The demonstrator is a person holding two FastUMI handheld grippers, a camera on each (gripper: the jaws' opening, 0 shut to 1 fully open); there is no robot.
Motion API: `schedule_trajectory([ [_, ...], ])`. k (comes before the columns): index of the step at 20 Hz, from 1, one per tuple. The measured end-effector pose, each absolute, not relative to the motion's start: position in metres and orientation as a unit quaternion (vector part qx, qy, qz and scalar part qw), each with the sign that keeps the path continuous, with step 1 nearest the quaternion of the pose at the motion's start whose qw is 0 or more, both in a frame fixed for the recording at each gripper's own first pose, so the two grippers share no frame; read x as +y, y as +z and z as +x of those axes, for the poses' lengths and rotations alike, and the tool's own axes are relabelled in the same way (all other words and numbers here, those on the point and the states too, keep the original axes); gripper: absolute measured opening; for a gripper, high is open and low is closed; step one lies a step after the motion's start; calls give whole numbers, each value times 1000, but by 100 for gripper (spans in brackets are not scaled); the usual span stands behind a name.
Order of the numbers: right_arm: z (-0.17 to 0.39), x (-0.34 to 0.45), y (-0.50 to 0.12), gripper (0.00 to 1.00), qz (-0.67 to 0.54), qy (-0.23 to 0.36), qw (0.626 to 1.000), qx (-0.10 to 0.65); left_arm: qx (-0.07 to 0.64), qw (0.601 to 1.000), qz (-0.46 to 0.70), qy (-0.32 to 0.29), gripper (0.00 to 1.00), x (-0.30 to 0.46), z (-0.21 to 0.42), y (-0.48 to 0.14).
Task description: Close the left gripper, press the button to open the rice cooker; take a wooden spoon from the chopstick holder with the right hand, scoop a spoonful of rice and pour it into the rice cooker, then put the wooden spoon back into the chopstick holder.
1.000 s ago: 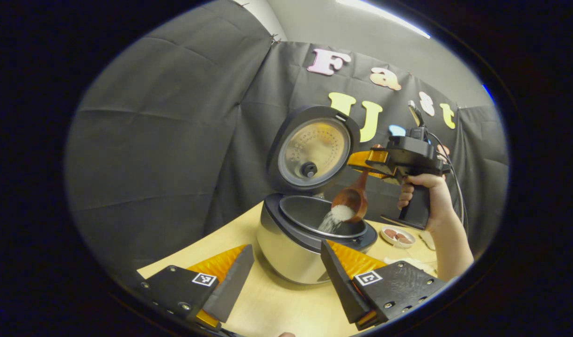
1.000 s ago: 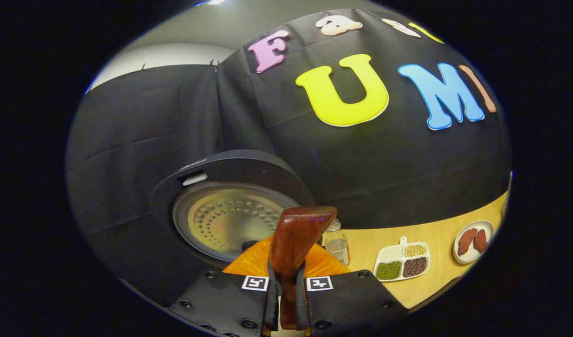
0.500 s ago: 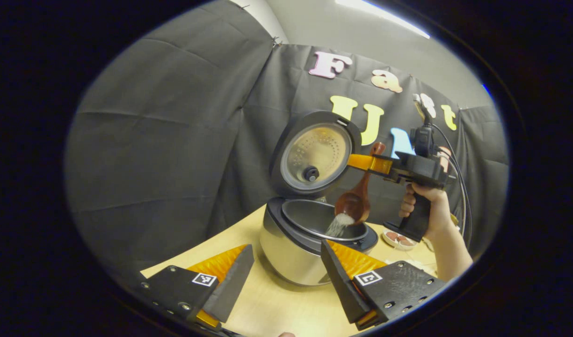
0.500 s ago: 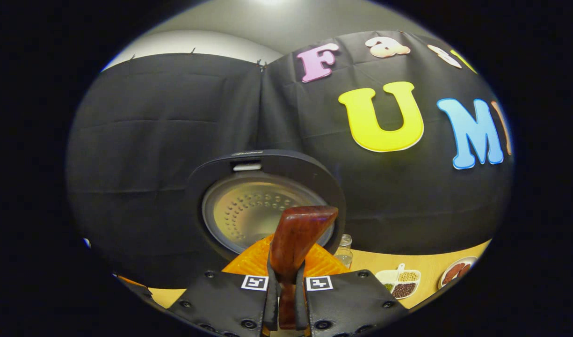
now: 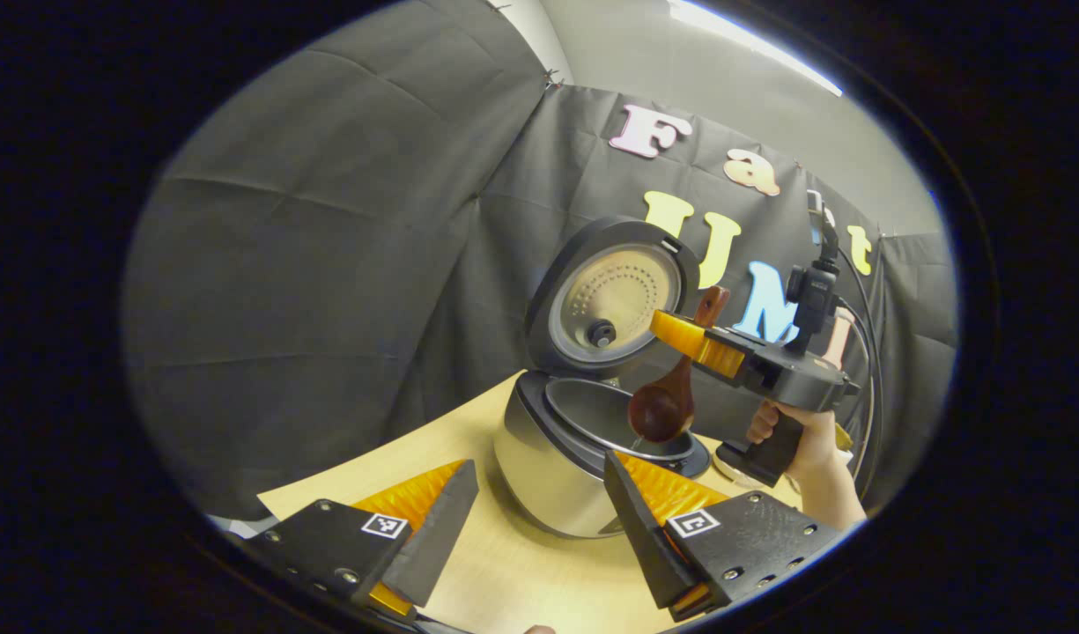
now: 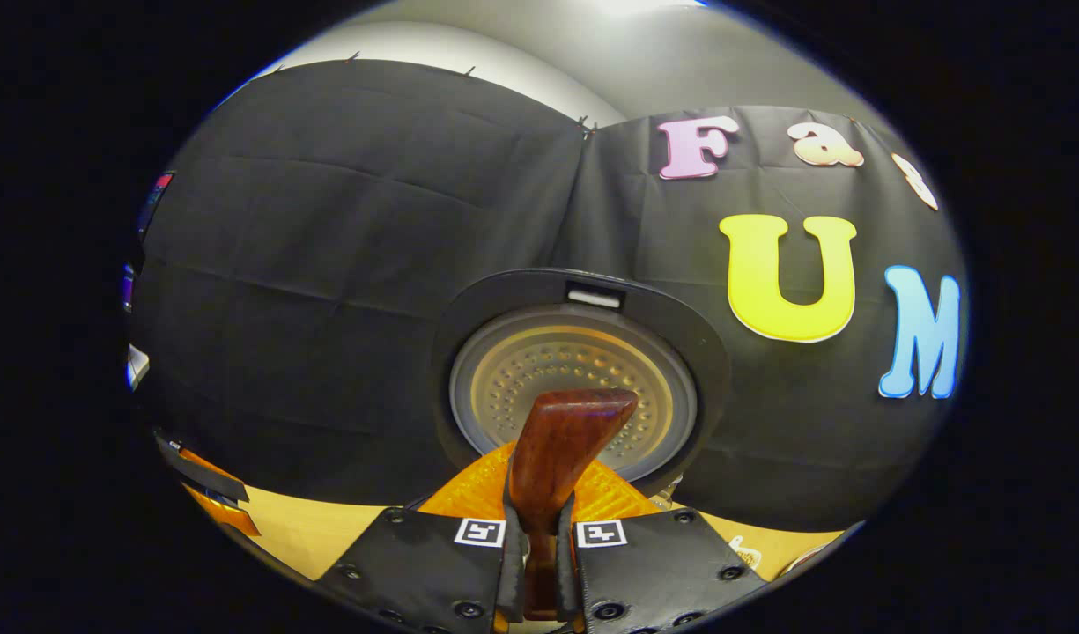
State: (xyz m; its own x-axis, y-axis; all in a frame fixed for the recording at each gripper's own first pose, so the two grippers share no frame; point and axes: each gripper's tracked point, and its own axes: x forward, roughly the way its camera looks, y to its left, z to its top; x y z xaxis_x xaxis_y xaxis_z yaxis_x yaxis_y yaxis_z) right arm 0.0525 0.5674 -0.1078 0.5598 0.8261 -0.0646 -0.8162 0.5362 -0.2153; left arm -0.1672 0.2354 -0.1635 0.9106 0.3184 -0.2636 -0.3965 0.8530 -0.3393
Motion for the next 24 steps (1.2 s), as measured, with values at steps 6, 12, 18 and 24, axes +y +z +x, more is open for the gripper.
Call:
schedule_trajectory([
  [6, 37, 552, -85, 15, -150, 451, 876, -74, 95, 959, -187, 191, 90, 230, -171, -156],
  [12, 24, 498, -34, 16, -111, 425, 892, -107, 91, 964, -175, 179, 90, 208, -162, -145],
  [18, 19, 401, 14, 15, -51, 378, 917, -121, 84, 970, -157, 168, 90, 181, -142, -133],
  [24, 17, 280, 18, 15, -66, 272, 956, -94, 77, 975, -168, 127, 91, 130, -112, -128],
])
